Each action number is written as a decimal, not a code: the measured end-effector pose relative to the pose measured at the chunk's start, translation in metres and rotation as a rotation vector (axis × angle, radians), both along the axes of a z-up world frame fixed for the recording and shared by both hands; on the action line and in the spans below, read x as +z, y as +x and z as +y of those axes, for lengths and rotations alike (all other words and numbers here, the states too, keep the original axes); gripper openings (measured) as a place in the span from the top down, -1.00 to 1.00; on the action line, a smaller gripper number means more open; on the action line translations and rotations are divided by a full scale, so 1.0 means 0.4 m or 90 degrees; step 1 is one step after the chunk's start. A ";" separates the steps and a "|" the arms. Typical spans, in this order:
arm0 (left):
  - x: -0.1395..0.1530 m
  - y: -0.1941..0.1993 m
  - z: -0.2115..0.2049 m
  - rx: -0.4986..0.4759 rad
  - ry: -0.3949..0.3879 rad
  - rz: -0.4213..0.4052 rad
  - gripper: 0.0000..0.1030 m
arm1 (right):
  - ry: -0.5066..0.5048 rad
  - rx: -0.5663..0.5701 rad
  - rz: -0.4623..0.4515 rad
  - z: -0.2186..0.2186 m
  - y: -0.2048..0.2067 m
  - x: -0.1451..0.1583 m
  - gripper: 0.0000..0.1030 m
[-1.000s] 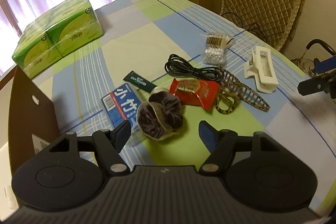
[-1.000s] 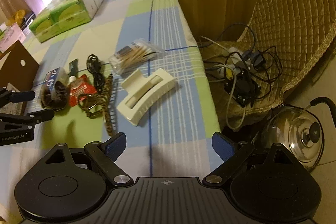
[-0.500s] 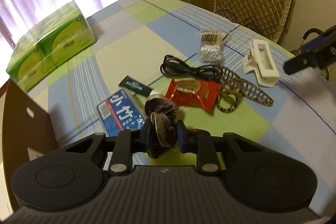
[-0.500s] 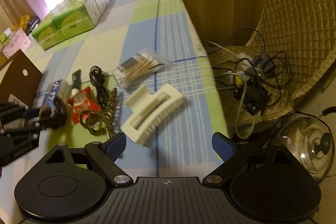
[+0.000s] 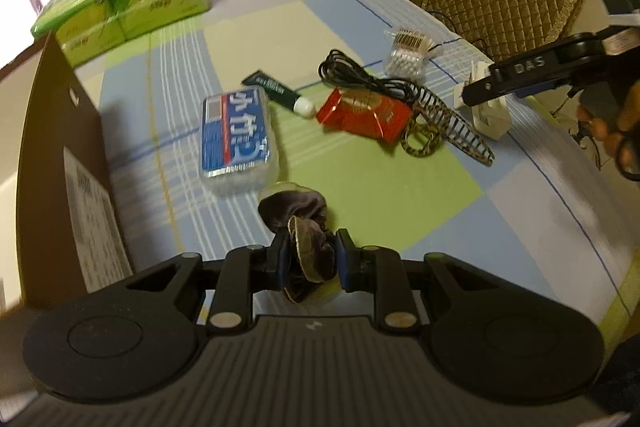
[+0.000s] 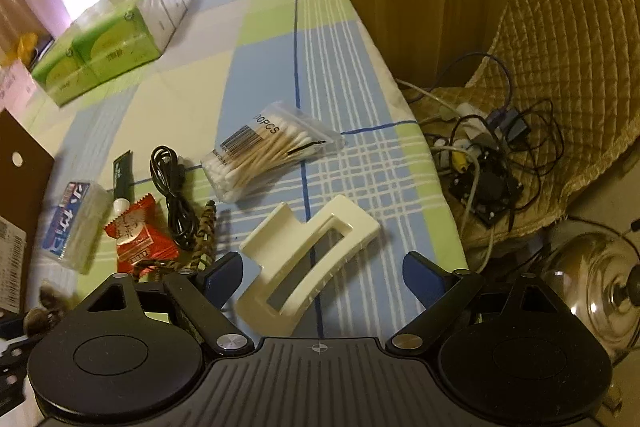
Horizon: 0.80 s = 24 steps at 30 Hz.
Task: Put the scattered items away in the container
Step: 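Grasp the dark scrunchie with the left tool while the right tool grasps the white claw clip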
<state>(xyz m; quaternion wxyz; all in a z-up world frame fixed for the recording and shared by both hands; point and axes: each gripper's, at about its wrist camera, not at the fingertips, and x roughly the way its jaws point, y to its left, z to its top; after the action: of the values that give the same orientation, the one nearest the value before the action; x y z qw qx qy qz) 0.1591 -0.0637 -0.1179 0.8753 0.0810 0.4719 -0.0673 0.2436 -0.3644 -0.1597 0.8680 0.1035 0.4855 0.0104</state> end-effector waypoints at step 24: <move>-0.031 -0.050 0.035 0.051 -0.048 0.061 0.47 | -0.039 0.096 0.023 0.045 -0.172 0.016 -0.72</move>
<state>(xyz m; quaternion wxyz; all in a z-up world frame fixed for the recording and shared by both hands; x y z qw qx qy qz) 0.1390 -0.0496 -0.1303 0.8563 0.0257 0.5131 -0.0538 0.1746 -0.3465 -0.1532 0.8586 0.0407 0.5076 0.0590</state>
